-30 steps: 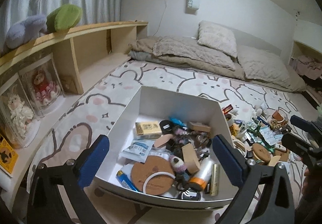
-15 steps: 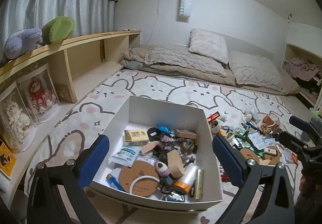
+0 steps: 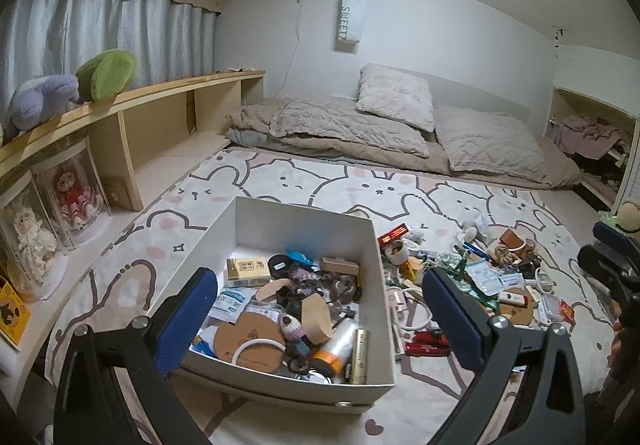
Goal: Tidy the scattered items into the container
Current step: 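Move both open tools away from the box toward the scattered items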
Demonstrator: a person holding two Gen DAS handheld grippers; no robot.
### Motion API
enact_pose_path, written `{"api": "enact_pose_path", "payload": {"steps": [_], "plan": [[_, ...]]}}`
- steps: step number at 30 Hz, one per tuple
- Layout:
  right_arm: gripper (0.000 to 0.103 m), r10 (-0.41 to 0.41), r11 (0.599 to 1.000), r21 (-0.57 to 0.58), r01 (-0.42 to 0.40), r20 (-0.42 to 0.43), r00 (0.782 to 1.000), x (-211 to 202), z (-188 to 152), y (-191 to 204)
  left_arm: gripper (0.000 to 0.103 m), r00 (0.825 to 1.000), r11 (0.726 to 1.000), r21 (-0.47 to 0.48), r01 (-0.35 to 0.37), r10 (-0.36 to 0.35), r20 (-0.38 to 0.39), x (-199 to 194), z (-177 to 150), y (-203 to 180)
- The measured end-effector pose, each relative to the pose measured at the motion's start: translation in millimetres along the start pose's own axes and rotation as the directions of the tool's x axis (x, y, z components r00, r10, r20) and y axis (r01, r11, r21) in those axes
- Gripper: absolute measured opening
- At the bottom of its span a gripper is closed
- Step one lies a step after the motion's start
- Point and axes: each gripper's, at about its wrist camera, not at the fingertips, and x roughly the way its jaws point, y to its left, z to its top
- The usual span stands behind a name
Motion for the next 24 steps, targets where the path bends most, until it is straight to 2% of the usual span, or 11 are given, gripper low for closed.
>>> {"api": "enact_pose_path", "payload": {"steps": [6,16,24], "plan": [[0.103,-0.048,0.999,0.009,0.048,0.003,0.999,-28.1,-5.4,-18.6,0.103,0.998,0.999,0.02,0.039,-0.04,0.046,-24.5,10.1,-25.3],[0.103,-0.121,0.992,0.034,0.12,0.028,0.992,-78.1,-15.4,-46.2,0.103,0.995,0.995,0.039,0.093,-0.094,0.032,-45.0,0.2,-64.8],[0.103,-0.187,0.981,0.053,0.186,0.014,0.982,-108.8,-19.8,-62.7,0.103,0.988,0.987,0.058,0.147,-0.149,0.036,-58.3,-0.8,-104.3]]}}
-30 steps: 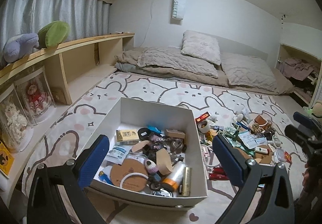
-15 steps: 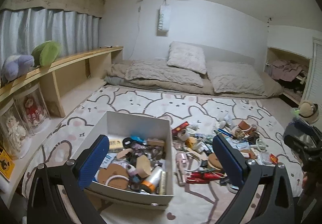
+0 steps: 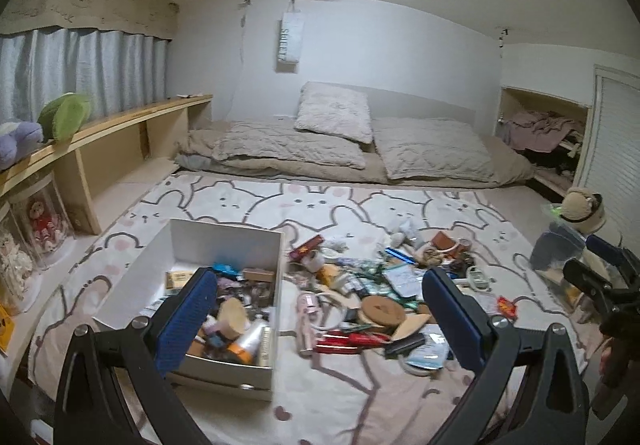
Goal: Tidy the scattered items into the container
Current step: 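Move both open tools away from the box toward the scattered items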
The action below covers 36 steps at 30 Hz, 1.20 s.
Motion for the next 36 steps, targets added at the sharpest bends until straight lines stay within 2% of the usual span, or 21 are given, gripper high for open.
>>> {"api": "enact_pose_path", "payload": {"steps": [7,12,16,19,23,28,36], "plan": [[0.103,-0.042,0.999,0.03,0.042,0.006,0.999,-22.2,3.3,-16.0,0.103,0.998,0.998,0.035,0.052,-0.051,-0.031,1.2,-8.7,-42.2],[0.103,-0.067,0.996,0.062,0.068,-0.025,0.997,-25.7,3.9,-29.8,0.103,0.996,0.995,0.065,0.08,-0.077,-0.047,2.6,-10.7,-65.6],[0.103,-0.087,0.99,0.104,0.095,-0.071,0.994,-23.5,2.3,-46.9,0.103,0.992,0.992,0.06,0.115,-0.111,-0.064,4.1,-8.9,-79.3],[0.103,-0.121,0.983,0.123,0.139,-0.139,0.983,-14.7,-0.6,-60.3,0.103,0.989,0.99,0.052,0.134,-0.13,-0.074,6.3,-6.7,-88.7],[0.103,-0.147,0.97,0.166,0.178,-0.186,0.971,-9.8,-4.3,-78.5,0.103,0.973,0.981,0.015,0.193,-0.189,-0.13,13.9,-7.2,-98.8],[0.103,-0.174,0.962,0.174,0.212,-0.21,0.962,-4.0,-10.5,-93.1,0.103,0.98,0.986,0.055,0.158,-0.15,-0.132,20.2,-12.6,-111.7],[0.103,-0.16,0.963,0.174,0.206,-0.246,0.956,17.5,-19.2,-114.0,0.103,0.986,0.991,-0.008,0.135,-0.135,-0.098,23.1,-21.5,-101.9]]}}
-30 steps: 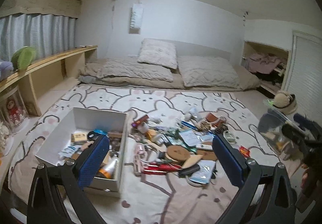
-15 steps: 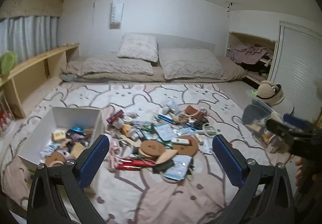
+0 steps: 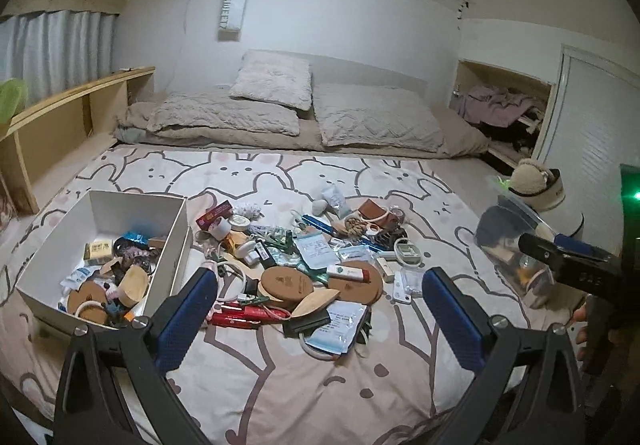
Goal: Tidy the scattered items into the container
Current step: 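Move both open tools away from the box toward the scattered items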
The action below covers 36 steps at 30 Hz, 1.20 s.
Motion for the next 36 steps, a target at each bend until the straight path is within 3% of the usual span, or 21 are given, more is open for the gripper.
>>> {"api": "enact_pose_path", "payload": {"steps": [8,15,19,29,36], "plan": [[0.103,0.052,0.995,-0.083,-0.052,-0.001,0.999,21.7,7.3,11.8,0.103,0.995,0.996,-0.017,-0.088,0.088,0.036,2.4,2.4,9.0],[0.103,0.08,0.982,-0.171,-0.082,-0.018,0.997,33.6,16.3,22.0,0.103,0.994,0.998,0.013,-0.069,0.067,0.081,21.7,27.2,9.4],[0.103,0.112,0.983,-0.142,-0.117,-0.042,0.993,45.8,31.3,15.8,0.103,0.996,0.999,0.013,-0.044,0.043,0.084,40.9,43.7,14.4],[0.103,0.076,0.985,-0.147,-0.088,-0.089,0.993,95.0,69.5,3.4,0.103,0.999,0.999,0.018,-0.05,0.05,-0.001,99.7,76.5,37.2],[0.103,0.091,0.985,-0.132,-0.108,-0.131,0.987,133.1,77.2,-6.2,0.103,0.992,0.993,0.067,-0.102,0.106,-0.068,138.0,85.8,45.3]]}}
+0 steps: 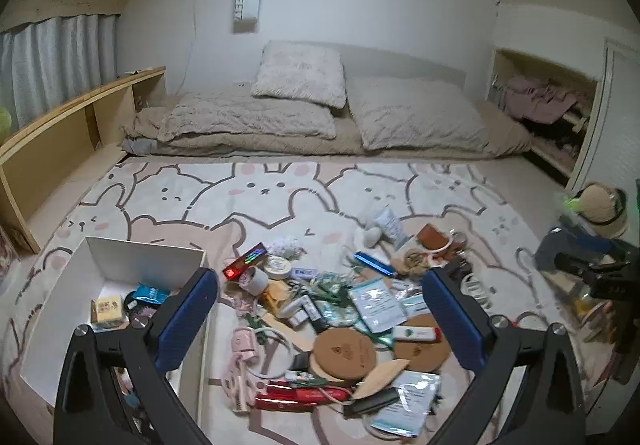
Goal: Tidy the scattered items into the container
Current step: 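Move both open tools away from the box toward the scattered items, then close the right tool on the white-red tube while the left tool approaches the black cylinder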
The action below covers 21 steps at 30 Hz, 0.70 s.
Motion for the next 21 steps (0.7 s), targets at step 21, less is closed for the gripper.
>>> {"api": "enact_pose_path", "payload": {"steps": [21], "plan": [[0.103,-0.015,0.979,0.195,0.053,-0.191,0.981,115.8,-29.0,-31.2,0.103,0.971,0.998,0.044,0.037,-0.025,-0.237,92.8,-37.4,-18.3]]}}
